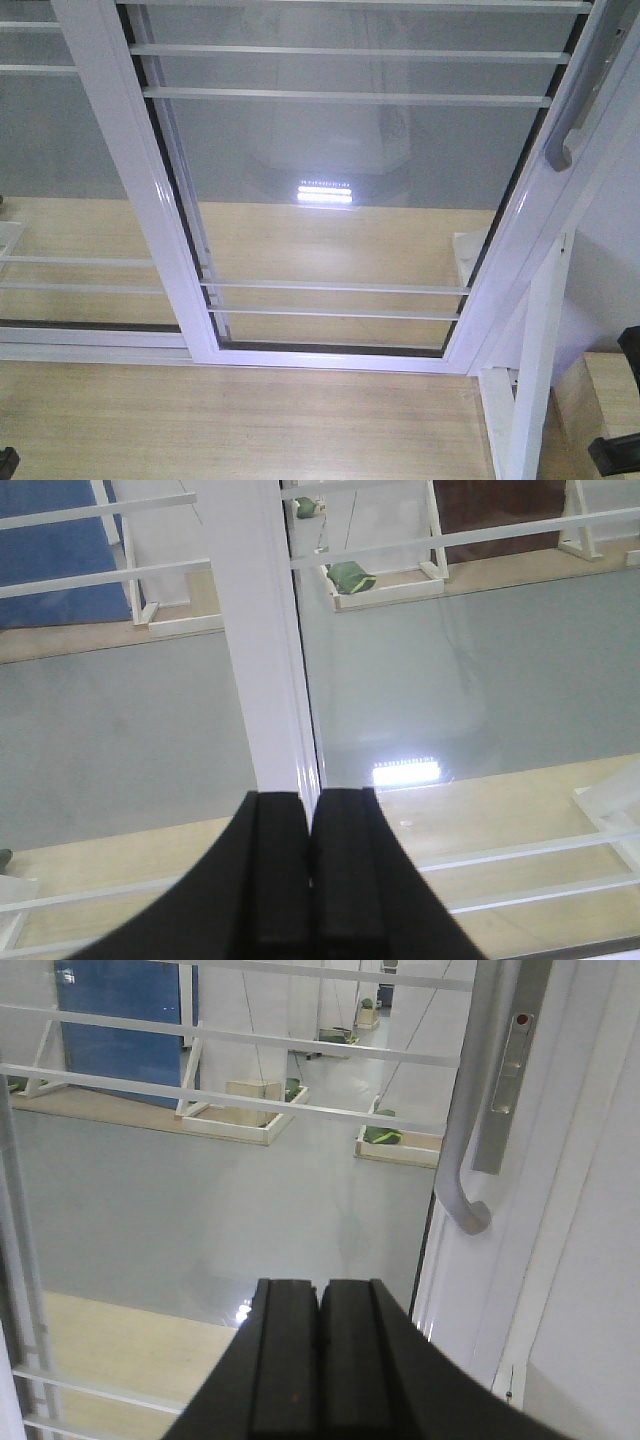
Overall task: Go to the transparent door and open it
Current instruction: 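Drive up close to the glass door and stop facing it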
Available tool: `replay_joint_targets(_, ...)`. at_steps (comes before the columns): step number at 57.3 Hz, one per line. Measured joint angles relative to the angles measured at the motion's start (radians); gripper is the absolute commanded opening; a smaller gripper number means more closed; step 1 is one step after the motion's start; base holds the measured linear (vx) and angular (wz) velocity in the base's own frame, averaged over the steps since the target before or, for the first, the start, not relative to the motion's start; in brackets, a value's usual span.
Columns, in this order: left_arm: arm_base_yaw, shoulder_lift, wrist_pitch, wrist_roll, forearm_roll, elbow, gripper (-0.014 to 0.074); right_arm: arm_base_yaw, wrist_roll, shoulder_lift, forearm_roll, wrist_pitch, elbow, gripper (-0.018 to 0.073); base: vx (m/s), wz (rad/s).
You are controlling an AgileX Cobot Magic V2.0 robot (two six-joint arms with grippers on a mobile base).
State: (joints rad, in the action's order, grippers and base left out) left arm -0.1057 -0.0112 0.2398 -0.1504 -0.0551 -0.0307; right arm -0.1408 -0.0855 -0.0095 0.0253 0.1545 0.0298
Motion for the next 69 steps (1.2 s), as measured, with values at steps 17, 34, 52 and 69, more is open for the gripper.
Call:
replay_joint_targets(17, -0.007, 0.002, -0.004, 0.000, 0.001, -0.001, 0.0076, 0.012, 0.000, -0.001, -0.003, 0.002, 0.001, 0.0001, 0.02, -0.04)
replay_joint_targets(34, -0.007, 0.013, 0.000, 0.000, 0.001, -0.001, 0.0076, 0.020, 0.000, -0.001, -0.003, 0.003, 0.003, 0.0001, 0.00, 0.00)
replay_joint_targets(52, -0.007, 0.013, 0.001, -0.016, 0.024, -0.001, 0.0076, 0.020, 0.000, -0.001, -0.003, 0.002, 0.003, 0.0001, 0.00, 0.00)
replay_joint_targets(69, -0.007, 0.013, 0.010, -0.046, 0.055, -0.001, 0.0076, 0.020, 0.000, -0.001, -0.003, 0.002, 0.003, 0.0001, 0.00, 0.00)
